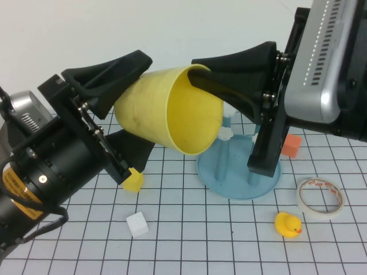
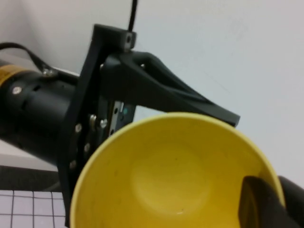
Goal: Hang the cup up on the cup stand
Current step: Adjust the cup with two arms
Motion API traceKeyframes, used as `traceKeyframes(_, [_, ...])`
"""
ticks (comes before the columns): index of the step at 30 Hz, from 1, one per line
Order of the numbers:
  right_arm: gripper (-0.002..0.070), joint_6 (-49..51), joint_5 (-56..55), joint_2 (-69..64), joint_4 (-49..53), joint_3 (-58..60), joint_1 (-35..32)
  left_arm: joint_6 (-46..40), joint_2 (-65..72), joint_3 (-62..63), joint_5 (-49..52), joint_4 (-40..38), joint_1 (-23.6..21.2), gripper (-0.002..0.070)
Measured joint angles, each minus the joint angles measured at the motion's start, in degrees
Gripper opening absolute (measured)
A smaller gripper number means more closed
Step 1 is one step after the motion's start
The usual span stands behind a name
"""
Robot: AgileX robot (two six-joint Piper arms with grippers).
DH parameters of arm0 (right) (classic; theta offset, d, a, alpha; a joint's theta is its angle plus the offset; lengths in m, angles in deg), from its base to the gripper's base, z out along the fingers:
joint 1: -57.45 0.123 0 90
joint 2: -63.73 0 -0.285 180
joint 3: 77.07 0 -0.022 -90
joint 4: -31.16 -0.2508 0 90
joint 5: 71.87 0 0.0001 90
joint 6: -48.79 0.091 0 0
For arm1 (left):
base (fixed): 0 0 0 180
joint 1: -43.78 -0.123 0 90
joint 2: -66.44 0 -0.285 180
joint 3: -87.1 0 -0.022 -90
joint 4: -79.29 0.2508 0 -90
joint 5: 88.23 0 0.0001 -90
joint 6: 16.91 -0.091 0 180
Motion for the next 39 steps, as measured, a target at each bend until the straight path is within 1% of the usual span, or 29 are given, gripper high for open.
traceKeyframes(11, [0.0016,-9.16,1.02,-1.54,-0.02,0.00,0.00,-1.91,0.00,0.00,1.44,-1.32,0.00,0.0692])
traceKeyframes(16, [0.0016,-11.50,1.53,-3.26,-0.30,0.00,0.00,-2.15,0.16,0.00,2.27,-1.32,0.00,0.0692])
traceKeyframes(30, [0.0016,-13.20,-0.35,-4.53,-0.19,-1.07,0.10,-4.73,0.25,0.00,3.66,-1.82,0.00,0.0692])
traceKeyframes(39, [0.0016,-13.20,-0.56,-4.66,-0.19,-1.10,0.10,-7.33,0.25,0.00,3.66,-4.29,0.00,0.0692])
